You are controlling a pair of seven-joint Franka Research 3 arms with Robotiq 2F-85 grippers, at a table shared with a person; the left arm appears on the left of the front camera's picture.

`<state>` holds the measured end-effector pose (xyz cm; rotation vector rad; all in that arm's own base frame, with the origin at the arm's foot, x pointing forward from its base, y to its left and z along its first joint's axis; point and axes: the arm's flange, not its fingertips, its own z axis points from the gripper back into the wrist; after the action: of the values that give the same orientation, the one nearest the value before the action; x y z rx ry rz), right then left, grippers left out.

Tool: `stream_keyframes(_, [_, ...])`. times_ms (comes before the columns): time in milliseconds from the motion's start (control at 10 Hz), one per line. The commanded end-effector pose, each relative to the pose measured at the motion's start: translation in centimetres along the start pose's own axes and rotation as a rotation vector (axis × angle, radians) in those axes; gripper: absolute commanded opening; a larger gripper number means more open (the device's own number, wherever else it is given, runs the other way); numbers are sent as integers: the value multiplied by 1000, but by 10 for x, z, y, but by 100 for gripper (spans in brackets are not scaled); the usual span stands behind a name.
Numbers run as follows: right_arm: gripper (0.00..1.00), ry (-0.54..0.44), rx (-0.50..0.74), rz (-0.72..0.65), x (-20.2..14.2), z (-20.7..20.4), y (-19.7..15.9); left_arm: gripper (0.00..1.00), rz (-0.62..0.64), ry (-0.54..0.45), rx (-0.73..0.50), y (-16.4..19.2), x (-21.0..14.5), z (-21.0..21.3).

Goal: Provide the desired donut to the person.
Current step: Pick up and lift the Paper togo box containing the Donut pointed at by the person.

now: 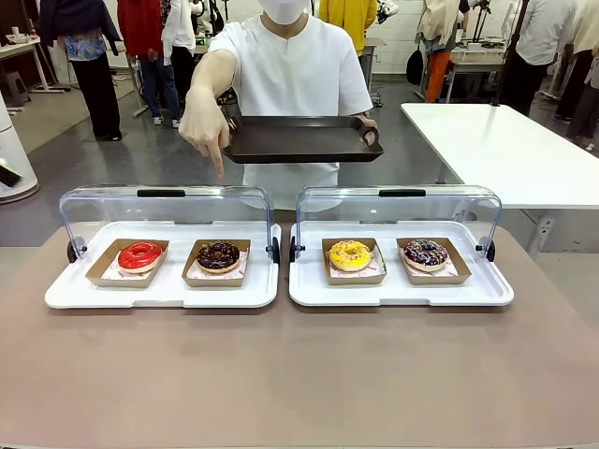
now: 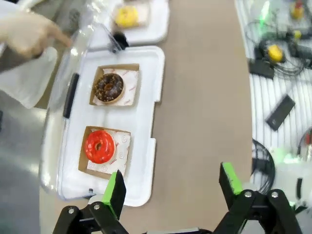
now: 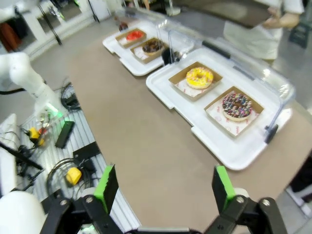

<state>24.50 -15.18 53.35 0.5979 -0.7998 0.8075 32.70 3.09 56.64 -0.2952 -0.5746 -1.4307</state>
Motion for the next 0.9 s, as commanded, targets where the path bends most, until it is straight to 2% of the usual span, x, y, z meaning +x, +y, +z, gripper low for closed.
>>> stream_keyframes(0, [100, -22, 13, 10, 1, 0, -2, 100, -129, 225, -28, 14, 36, -33])
stream_keyframes(200, [100, -22, 13, 10, 1, 0, -2, 100, -182, 369, -90, 31, 69, -96])
stream_keyframes(300, [100, -22, 13, 10, 1, 0, -2, 100, -197, 390, -117, 43, 79, -121])
stream_keyframes(500, [100, -22, 13, 10, 1, 0, -2, 100, -185, 368, -137, 66, 92, -164])
stream_keyframes(800, [100, -22, 13, 10, 1, 0, -2, 100, -238, 417, -71, 73, 100, -219])
